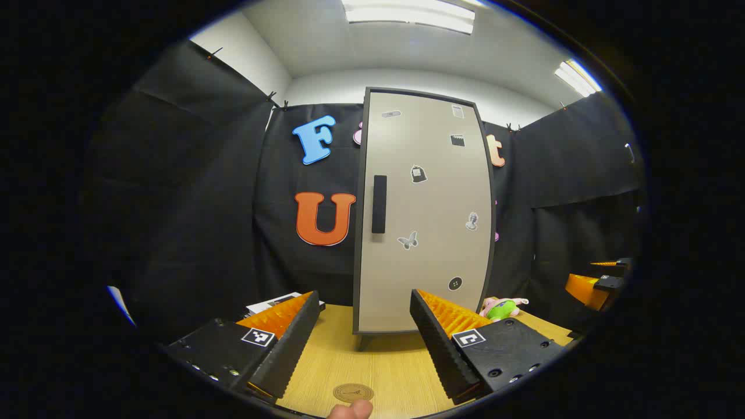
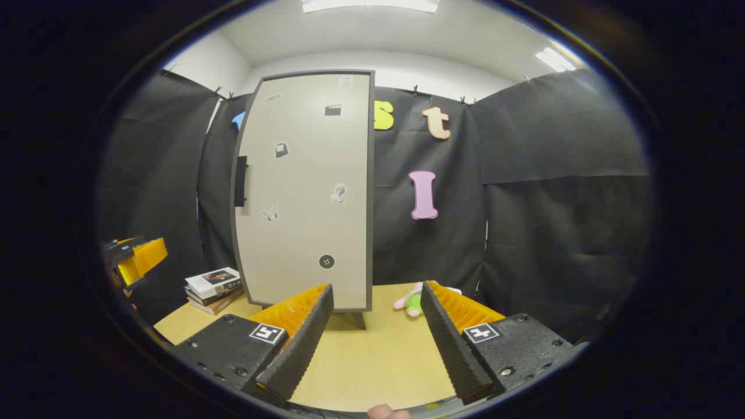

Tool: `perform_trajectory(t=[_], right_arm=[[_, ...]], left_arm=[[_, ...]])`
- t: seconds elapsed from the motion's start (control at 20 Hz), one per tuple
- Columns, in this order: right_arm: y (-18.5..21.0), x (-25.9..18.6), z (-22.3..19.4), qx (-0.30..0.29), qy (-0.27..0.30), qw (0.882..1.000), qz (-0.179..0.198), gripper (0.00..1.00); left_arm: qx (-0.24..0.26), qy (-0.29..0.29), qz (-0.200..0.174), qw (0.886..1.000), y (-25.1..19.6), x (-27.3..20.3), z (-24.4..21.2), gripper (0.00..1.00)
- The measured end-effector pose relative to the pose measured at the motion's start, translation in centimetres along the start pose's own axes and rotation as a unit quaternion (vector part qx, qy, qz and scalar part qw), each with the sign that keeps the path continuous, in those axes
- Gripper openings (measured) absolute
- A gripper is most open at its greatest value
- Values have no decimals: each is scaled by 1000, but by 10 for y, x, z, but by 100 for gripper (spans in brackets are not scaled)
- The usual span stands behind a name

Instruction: Open the cabinet door with the right hand, grasp the bottle in the cabinet with the left hand and place it on the coaster, then close the cabinet door with the right hand.

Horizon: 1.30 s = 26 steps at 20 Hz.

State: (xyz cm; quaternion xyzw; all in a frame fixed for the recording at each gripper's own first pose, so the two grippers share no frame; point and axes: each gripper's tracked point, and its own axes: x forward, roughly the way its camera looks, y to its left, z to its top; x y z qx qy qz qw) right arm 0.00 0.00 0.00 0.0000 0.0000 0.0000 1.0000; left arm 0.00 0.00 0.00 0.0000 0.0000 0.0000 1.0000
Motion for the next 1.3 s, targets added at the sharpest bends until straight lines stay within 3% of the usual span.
perform_trajectory(t=[1.3], right_arm=[[0,-3,1,-7,-1,1000,-3,97]], left_arm=[[5,-1,0,1000,0,0,4,95]])
